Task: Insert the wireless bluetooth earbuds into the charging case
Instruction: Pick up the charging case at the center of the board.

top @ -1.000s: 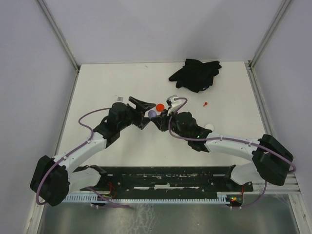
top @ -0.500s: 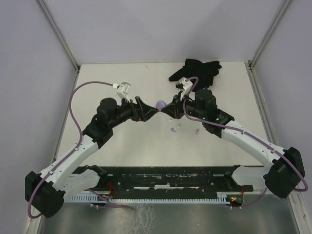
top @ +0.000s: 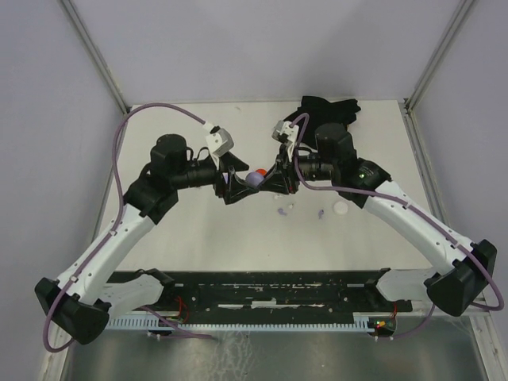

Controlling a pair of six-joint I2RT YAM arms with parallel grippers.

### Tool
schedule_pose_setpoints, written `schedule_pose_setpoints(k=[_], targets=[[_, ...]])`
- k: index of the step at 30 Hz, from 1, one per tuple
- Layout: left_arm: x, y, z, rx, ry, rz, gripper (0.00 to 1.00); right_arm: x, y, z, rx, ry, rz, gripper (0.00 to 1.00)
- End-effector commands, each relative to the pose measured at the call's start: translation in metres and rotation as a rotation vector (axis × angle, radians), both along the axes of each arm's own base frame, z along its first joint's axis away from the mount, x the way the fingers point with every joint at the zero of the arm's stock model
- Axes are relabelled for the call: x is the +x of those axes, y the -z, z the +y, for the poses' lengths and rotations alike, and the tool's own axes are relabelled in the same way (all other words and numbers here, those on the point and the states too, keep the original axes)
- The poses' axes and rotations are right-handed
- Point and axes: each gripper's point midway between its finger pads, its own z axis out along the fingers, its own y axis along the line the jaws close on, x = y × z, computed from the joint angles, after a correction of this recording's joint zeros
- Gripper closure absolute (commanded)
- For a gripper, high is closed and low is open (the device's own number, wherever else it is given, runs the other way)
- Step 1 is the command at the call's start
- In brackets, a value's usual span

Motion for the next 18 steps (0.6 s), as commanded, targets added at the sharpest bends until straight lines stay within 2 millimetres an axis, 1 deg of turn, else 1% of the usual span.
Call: schedule_pose_setpoints(k=[1, 6, 9, 14, 18], targets=[[-0.017, -0.008, -0.002, 0.048, 0.197, -0.058, 0.18, -0.015, -0.015, 0.000, -0.008, -0.120, -0.041, 0.97], [-0.024, -0.015, 0.006, -0.008, 0.320, 0.010, 0.22, -0.018, -0.020, 0.000, 0.003, -0.138, -0.057, 0.98], [-0.024, -0.016, 0.009, -0.031, 0.350, 0.047, 0.25, -0.018, -0.024, 0.001, 0.013, -0.142, -0.065, 0.98], [-0.027, -0.013, 0.008, -0.050, 0.383, 0.084, 0.28, -0.018, -0.026, 0.005, 0.025, -0.165, -0.057, 0.98], [-0.028, -0.011, 0.006, -0.061, 0.406, 0.122, 0.32, -0.017, -0.026, 0.008, 0.036, -0.176, -0.047, 0.98]])
